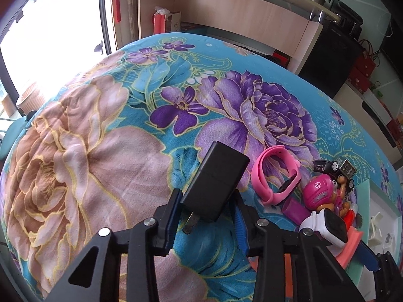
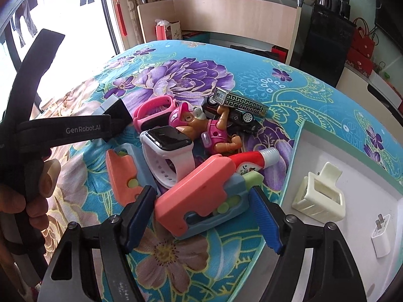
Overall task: Organize rigid objects
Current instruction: 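Grasp the black charger with the left tool while the right tool grasps the pink-and-blue toy gun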
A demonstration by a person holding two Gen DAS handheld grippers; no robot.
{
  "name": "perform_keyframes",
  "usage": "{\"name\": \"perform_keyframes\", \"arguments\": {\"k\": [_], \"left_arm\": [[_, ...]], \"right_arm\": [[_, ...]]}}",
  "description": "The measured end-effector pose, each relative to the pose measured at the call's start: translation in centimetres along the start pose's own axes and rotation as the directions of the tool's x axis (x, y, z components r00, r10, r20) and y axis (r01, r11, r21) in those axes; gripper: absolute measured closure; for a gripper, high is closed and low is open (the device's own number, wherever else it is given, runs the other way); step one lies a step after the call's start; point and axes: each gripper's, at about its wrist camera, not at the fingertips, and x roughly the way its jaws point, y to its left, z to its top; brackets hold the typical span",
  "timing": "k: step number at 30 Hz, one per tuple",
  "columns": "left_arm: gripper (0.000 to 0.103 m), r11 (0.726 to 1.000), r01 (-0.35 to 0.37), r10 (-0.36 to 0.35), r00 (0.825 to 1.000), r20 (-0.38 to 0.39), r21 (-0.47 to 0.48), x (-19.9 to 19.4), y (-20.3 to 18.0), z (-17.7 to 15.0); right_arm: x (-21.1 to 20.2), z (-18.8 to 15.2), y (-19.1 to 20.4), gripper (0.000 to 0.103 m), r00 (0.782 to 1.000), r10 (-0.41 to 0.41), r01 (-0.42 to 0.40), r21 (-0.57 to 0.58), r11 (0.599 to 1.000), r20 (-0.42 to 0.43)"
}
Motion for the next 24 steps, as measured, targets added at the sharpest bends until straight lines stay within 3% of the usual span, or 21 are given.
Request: {"name": "perform_keyframes", "arguments": {"k": [3,11,12,13,17,19,24], "left_arm": [[0.069,1.0,-0.011,0.011,1.0,0.006,0.003,-0.1,0.0,0.1],[0.071,0.999,-0.002,0.003,1.0,0.018,-0.034,-0.8,0.6,0.2],[0.071,0.999,-0.001,0.001,1.0,0.02,-0.036,-0.9,0.7,0.2],[0.071,0.999,0.001,0.0,1.0,0.023,-0.036,-1.0,0.6,0.2],[0.071,1.0,0.006,-0.006,1.0,0.031,-0.027,-1.3,0.4,0.2],[0.071,1.0,0.005,-0.005,1.0,0.027,-0.023,-1.2,0.3,0.2],[0.071,1.0,0.008,-0.007,0.999,0.034,-0.028,-1.4,0.3,0.2]], "right_arm": [[0.0,0.0,0.1,0.026,1.0,-0.006,0.006,-0.008,1.0,0.001],[-0.2,-0.1,0.3,0.027,1.0,-0.024,0.024,-0.009,1.0,0.011],[-0.4,0.0,0.2,0.044,1.0,-0.019,0.019,-0.002,1.0,0.017],[-0.4,0.0,-0.1,0.051,0.999,-0.027,0.027,0.012,1.0,0.017],[-0.3,0.1,-0.9,0.053,1.0,-0.012,0.011,0.059,0.998,0.017],[-0.5,0.1,-1.1,0.06,1.0,-0.016,0.014,0.074,0.997,0.024],[-0.9,0.3,-1.9,0.064,0.999,-0.022,0.017,0.117,0.993,0.042]]}}
